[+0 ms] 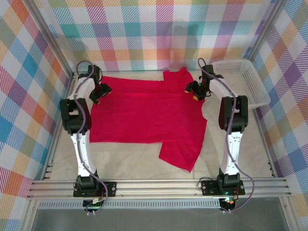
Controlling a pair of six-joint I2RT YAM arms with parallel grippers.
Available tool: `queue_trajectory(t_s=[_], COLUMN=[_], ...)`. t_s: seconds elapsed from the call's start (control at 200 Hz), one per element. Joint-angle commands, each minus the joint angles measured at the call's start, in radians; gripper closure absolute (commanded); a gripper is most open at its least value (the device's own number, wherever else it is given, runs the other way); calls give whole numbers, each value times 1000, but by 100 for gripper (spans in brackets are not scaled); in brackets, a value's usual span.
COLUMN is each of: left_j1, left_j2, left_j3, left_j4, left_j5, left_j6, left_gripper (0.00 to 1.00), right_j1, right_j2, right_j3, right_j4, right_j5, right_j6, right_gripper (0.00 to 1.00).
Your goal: Fold the inside-out t-shirt
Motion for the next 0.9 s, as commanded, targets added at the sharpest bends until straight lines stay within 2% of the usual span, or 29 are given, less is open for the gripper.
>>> queue_trajectory(t_s=[0.0,0.075,0.145,0.215,0.42,0.585,0.895], left_j1=[25,52,87,115,145,169,197], left_j2=[-325,-479,-591,-693,-886,-841,-703], left_j3=[-194,-360,-499,-637,-951,-1046,-1053], left_j4=[-30,-48,-67,-50,56,112,220], left_j5=[-55,-53,-53,-22,3,-21,-29], left_j6=[27,30,9,-18,-133,-154,-157], left_gripper=[23,28,42,47,44,45,51], right_j1=[21,47,72,86,89,89,90], right_j2=[-279,-422,-530,-625,-826,-897,-903], right_j3=[-180,-351,-494,-612,-801,-860,-894], right_j4=[41,87,116,133,52,-29,-29], right_j5=[4,19,27,9,27,83,37], right_j6=[-23,-14,-13,-26,-59,-91,-77], right_gripper=[36,36,35,36,36,36,36])
